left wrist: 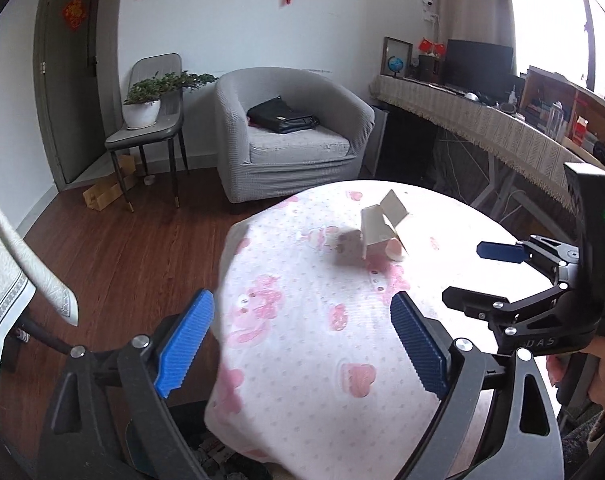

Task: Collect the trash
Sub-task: 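Move both grippers back over the table toward the white paper box, then close the left gripper on the white paper box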

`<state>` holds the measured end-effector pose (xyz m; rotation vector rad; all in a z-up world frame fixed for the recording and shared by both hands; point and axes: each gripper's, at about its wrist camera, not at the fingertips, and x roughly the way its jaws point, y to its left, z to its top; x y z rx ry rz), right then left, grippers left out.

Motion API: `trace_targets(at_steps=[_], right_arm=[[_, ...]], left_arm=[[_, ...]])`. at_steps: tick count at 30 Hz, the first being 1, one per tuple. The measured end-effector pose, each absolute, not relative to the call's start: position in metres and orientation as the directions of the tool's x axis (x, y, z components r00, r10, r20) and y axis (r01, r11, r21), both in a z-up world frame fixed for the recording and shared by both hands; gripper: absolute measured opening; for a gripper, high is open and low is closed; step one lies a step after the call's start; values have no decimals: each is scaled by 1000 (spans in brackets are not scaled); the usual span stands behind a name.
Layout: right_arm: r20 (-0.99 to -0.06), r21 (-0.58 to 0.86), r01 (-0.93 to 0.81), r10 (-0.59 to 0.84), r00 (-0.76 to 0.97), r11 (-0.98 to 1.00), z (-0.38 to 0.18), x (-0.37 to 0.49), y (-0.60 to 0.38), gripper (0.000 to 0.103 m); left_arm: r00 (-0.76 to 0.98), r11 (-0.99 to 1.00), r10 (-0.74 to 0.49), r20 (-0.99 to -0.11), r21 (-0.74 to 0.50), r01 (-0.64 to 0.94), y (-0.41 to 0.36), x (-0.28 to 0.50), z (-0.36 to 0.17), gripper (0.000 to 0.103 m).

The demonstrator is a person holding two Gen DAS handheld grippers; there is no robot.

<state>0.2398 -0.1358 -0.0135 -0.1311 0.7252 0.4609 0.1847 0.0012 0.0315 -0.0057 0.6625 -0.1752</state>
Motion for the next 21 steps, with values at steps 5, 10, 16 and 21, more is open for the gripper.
trace_targets(at_steps=[5, 10, 16, 21], right_arm=[[-652, 103, -426, 384, 653, 899, -14, 245, -162, 90], [-639, 165, -389, 399, 658, 906, -14, 252, -187, 90], [-645, 226, -329, 394, 655, 917, -22, 263, -216, 90], [-652, 267, -294, 397, 646, 918, -31, 274, -229, 90]], left_arm=[[766, 980, -173, -619, -27, 199, -27, 203, 24, 92], [769, 972, -194, -609, -13, 234, -46, 223, 22, 92], [757, 961, -198, -623, 29, 276, -68, 245, 11, 88], [727, 951, -226, -648, 14, 308, -79, 265, 2, 86]])
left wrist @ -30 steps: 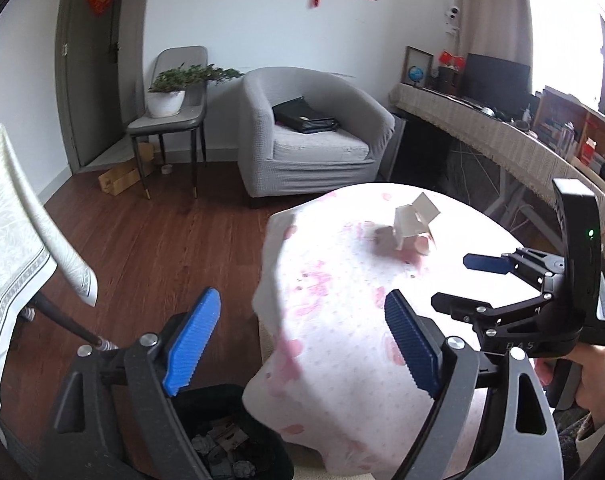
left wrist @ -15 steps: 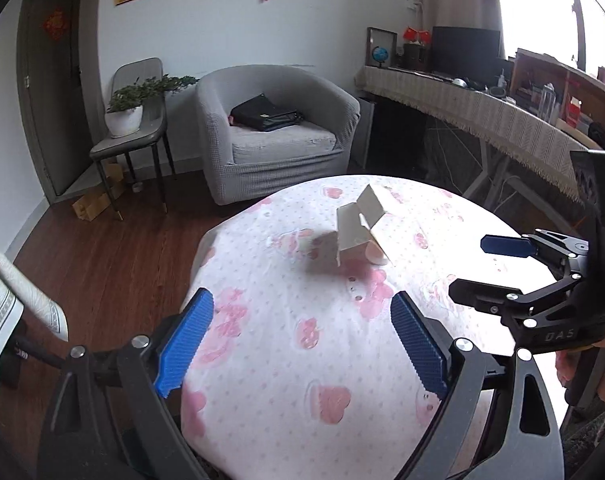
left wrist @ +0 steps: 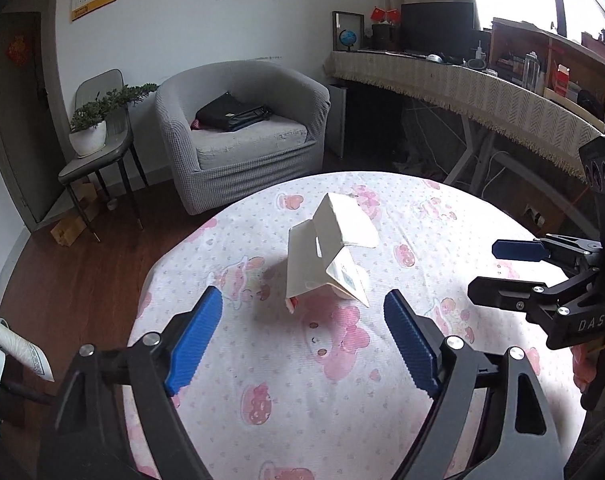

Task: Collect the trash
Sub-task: 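Close the left gripper on the white paper box, then grasp the small white round cap with the right gripper while the left gripper lifts the box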

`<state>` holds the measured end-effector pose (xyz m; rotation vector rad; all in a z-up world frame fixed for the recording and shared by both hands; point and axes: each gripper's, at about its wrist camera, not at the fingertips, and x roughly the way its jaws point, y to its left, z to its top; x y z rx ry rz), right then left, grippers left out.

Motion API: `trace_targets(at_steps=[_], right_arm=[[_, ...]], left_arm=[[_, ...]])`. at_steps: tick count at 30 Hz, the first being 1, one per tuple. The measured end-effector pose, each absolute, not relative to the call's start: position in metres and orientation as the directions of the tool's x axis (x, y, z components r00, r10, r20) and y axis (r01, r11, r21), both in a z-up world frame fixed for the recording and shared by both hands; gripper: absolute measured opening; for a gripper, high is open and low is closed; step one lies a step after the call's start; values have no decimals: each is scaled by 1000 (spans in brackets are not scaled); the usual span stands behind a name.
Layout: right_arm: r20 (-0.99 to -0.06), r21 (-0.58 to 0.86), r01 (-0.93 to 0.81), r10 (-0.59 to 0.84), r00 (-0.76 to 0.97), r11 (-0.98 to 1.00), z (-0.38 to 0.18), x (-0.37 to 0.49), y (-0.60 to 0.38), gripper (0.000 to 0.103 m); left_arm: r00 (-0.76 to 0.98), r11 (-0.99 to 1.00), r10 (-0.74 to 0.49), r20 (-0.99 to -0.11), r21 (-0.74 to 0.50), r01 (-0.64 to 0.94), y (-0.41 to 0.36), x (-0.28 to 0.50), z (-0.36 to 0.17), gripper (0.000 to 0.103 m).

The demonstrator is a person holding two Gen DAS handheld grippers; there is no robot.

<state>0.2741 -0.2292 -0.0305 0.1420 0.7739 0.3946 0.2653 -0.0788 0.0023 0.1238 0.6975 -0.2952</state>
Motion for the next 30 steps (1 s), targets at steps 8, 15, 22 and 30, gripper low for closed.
trace_targets(at_steps=[8, 15, 22, 30], right_arm=[[-642, 314, -279, 420, 641, 907, -31, 285, -234, 90], [-651, 332, -270, 427, 628, 904, -37, 296, -228, 90], [-668, 327, -275, 427, 610, 904, -43, 302, -219, 90], [-664, 308, -297, 428, 613, 904, -37, 305, -205, 90]], left_arm=[[678, 951, -253, -690, -49, 305, -81, 300, -10, 76], [623, 947, -288, -727, -121, 297, -80, 325, -24, 67], [593, 932, -359, -720, -247, 265, -69, 331, -30, 46], [615, 932, -362, -701, -257, 256, -53, 314, -16, 36]])
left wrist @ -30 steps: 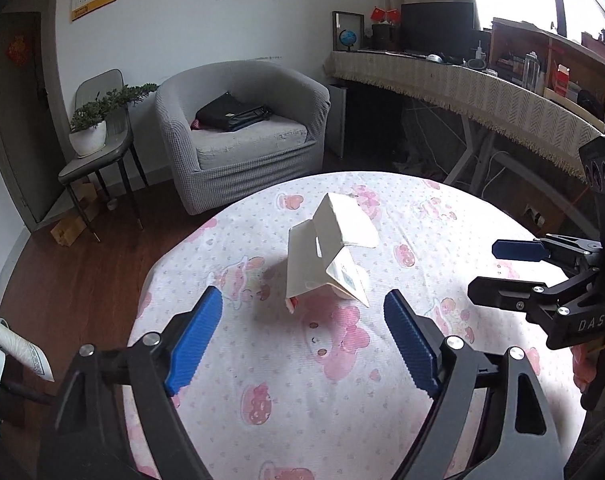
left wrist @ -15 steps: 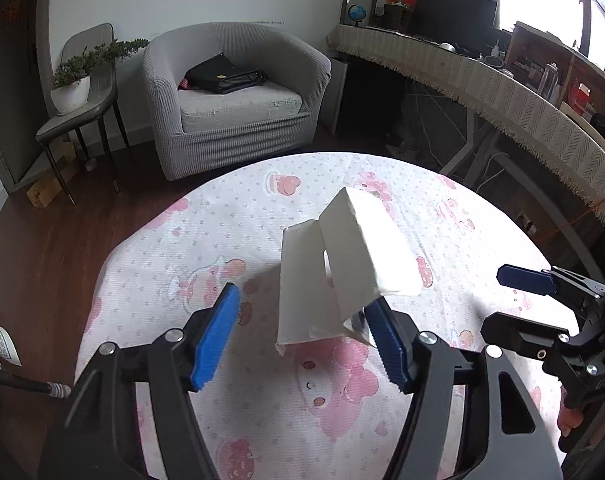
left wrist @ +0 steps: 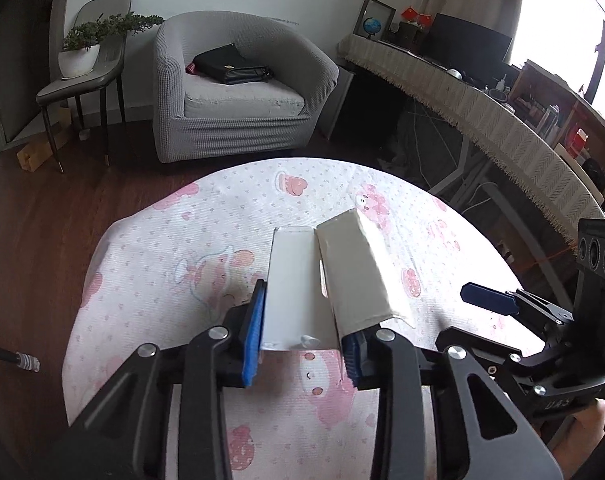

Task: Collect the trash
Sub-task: 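Grasp the small white round cap with the right gripper while the left gripper lifts the box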

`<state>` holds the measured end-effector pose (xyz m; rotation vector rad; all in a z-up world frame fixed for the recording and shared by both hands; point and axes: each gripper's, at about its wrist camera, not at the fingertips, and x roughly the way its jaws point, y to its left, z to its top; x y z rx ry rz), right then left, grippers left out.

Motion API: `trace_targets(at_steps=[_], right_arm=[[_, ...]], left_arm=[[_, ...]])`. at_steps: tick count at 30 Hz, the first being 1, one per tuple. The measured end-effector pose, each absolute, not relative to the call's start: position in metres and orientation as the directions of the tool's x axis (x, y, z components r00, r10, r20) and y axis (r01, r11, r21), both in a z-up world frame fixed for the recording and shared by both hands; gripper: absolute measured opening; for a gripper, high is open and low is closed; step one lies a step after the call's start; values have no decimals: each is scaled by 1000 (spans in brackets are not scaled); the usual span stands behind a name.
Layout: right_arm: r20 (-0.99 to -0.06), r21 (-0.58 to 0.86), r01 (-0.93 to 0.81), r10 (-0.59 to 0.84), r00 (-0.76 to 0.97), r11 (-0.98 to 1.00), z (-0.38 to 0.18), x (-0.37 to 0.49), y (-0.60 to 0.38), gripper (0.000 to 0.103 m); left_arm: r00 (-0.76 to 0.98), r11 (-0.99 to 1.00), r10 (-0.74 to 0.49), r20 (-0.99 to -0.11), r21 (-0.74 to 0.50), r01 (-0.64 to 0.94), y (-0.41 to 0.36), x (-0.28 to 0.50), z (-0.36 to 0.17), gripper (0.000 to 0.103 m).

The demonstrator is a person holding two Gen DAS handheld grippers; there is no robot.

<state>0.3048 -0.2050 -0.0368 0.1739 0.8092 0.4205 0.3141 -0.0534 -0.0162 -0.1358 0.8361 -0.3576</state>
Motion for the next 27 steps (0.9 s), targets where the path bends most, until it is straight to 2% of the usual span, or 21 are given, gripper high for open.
trace_targets(at_steps=[9, 13, 18, 22, 26, 27], right_arm=[[-687, 239, -345, 410, 601, 907, -34, 306, -177, 90], [-709, 166, -365, 369, 601, 916, -36, 311, -156, 89], [-737, 140, -362, 341, 583, 922, -44, 321, -138, 71], [-754, 95, -338, 290, 589, 936, -50, 331, -127, 65], [-763, 31, -330, 236, 602, 943, -52, 336, -115, 52], [-763, 12, -334, 224, 606, 943, -51, 336, -112, 45]], left_arm=[[645, 948, -319, -695, -238, 212, -32, 293, -7, 34], [650, 957, -289, -703, -218, 189, -21, 282, -6, 34], [658, 966, -257, -708, -207, 156, 0, 264, -4, 34], [658, 970, -237, -715, -205, 127, 21, 247, -7, 34], [667, 971, -224, -711, -220, 93, 41, 233, -7, 34], [670, 972, -220, -709, -221, 85, 46, 229, -6, 34]])
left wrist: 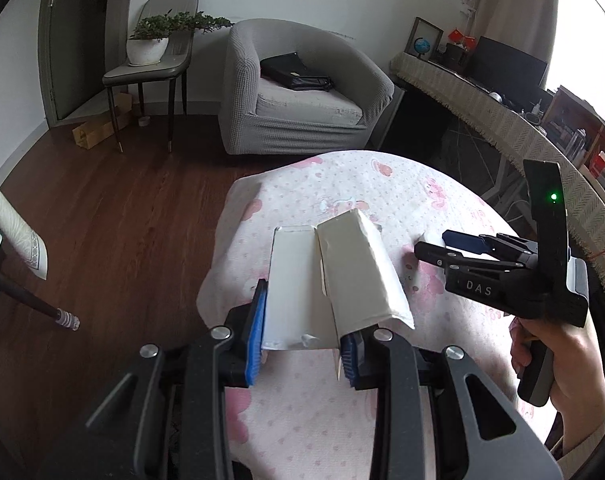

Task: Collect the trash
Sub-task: 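Grasp the small white round cap with the right gripper while the left gripper lifts the box, then carry the paper box and white cap over the green bin with both grippers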

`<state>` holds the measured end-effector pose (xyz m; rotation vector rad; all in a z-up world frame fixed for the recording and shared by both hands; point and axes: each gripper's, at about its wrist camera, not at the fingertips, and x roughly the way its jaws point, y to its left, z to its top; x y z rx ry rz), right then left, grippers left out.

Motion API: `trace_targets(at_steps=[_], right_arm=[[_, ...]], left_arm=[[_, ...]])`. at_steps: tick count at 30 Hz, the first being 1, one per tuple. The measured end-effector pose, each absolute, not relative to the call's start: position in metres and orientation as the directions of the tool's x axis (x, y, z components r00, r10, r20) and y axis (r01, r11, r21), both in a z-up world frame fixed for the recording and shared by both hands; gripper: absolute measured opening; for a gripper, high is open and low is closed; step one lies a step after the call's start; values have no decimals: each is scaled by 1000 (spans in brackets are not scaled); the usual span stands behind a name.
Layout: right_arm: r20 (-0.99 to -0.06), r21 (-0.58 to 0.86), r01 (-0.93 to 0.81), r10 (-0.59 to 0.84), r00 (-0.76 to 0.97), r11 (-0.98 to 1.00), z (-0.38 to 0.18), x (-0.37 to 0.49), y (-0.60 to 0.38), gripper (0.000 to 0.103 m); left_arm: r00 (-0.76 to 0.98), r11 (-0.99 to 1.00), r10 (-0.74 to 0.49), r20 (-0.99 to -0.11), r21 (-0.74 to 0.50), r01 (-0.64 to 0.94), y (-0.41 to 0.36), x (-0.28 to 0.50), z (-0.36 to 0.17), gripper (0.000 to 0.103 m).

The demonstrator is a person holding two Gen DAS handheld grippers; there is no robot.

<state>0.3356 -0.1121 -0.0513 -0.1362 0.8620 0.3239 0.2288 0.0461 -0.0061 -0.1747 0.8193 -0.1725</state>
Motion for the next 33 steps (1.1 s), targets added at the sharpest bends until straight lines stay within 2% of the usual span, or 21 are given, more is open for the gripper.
trace_targets(at_steps=[4, 12, 19, 29, 33], right_arm=[[-765, 8, -348, 230, 601, 937, -50, 336, -102, 30], [-767, 8, -376, 247, 592, 927, -45, 327, -79, 30], [-754, 44, -447, 324, 572, 894, -28, 298, -47, 30], [-740, 47, -569, 411, 532, 821, -12, 250, 12, 30], [-738, 102, -620, 477, 477, 778, -13, 233, 38, 30]], left_arm=[[684, 973, -200, -702, -222, 56, 68, 209, -2, 34], [697, 975, -136, -704, -219, -31, 111, 158, -2, 34], [695, 980, -50, -717, -169, -104, 137, 117, -7, 34], [654, 972, 31, -756, -130, -196, 168, 82, -38, 34], [621, 968, 42, -782, -121, -219, 180, 77, -57, 34]])
